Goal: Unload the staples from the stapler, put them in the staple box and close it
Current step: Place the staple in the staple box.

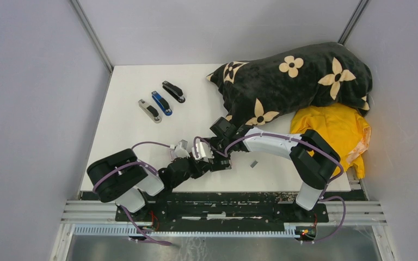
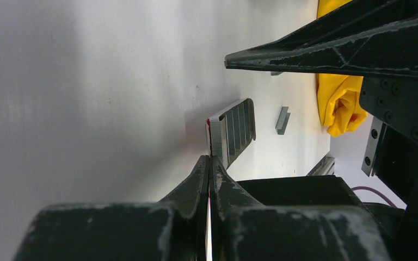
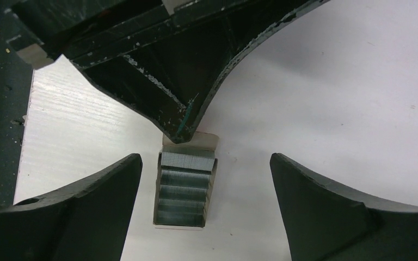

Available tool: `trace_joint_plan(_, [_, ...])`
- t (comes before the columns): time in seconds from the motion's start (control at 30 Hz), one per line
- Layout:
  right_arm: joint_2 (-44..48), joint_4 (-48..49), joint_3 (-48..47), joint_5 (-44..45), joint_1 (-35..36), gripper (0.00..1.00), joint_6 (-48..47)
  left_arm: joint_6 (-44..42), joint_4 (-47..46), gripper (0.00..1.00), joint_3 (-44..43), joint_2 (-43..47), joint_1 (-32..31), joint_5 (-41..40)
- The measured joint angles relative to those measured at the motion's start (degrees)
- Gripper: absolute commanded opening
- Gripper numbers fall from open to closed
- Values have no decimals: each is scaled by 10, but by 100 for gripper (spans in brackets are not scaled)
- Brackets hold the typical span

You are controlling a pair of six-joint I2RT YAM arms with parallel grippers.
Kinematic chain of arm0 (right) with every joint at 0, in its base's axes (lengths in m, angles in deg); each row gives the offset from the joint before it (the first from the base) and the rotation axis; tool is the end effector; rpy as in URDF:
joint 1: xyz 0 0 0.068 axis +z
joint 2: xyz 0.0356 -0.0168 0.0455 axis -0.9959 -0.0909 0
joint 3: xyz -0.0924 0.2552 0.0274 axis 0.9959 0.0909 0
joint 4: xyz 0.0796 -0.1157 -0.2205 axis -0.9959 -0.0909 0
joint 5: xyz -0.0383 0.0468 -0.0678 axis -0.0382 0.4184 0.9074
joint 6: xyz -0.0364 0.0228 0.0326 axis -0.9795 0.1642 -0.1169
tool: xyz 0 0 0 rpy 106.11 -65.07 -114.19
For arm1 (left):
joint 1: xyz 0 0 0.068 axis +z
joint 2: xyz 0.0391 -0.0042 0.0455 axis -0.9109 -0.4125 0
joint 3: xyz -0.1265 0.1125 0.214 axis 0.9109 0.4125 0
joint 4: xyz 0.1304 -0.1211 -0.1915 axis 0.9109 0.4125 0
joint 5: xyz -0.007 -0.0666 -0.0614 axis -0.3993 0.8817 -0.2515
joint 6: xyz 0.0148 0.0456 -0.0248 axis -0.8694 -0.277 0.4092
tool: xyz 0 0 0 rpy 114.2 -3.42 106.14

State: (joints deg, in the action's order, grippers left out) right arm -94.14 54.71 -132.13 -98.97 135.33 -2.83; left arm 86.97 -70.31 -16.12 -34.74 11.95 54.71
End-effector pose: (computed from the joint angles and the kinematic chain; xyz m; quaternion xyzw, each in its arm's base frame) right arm 0.2092 0.2779 0.1808 -0.7665 0.5603 0.2106 0.2330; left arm 0.1289 -0.1646 0.0997 -0.1469 0.8225 -0.4365 0.3336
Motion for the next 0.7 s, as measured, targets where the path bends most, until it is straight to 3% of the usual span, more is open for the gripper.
trace_joint_plan(0.7, [-7, 3, 0, 19, 8, 85, 31, 0, -8, 3, 2, 0, 0, 2])
